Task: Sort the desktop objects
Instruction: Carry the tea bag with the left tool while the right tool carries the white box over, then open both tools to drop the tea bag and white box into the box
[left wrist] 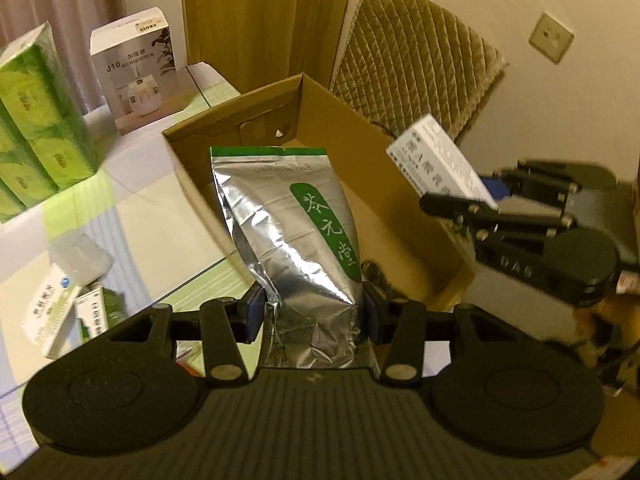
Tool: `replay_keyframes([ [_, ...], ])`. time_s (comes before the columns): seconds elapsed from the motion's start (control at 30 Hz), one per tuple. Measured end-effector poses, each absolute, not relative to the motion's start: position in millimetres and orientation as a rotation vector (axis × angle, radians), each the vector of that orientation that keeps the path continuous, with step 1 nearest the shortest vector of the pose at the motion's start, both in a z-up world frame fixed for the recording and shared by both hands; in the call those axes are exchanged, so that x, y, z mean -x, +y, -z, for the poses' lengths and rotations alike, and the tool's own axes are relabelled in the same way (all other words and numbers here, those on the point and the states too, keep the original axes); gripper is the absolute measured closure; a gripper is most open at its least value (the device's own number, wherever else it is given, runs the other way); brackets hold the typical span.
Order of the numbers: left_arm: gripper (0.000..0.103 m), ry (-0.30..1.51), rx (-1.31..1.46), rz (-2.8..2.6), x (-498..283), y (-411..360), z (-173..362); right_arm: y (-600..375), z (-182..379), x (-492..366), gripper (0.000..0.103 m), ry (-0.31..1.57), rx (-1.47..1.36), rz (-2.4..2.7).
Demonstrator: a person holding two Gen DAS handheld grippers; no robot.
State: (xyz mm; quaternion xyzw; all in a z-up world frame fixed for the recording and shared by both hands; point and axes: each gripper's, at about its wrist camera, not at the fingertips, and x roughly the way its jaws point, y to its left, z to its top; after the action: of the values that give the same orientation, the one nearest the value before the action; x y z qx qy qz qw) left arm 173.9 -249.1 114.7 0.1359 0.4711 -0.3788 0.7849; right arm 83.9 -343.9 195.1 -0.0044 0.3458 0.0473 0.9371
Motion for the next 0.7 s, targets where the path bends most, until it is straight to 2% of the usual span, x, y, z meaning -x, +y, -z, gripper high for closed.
replay_keyframes([
  [0.4, 0.06, 1.086, -0.063, 0.73, -201.9, -281.5, -96.2, -367.6, -182.2, -100.5, 0.08, 0.72, -0.067, -0.063],
  [0.7, 0.057, 1.113, -0.025, 0.701, -206.4, -290.2, -81.5, -368.2, -175.9, -102.6, 0.08, 0.735, -0.067, -0.063],
])
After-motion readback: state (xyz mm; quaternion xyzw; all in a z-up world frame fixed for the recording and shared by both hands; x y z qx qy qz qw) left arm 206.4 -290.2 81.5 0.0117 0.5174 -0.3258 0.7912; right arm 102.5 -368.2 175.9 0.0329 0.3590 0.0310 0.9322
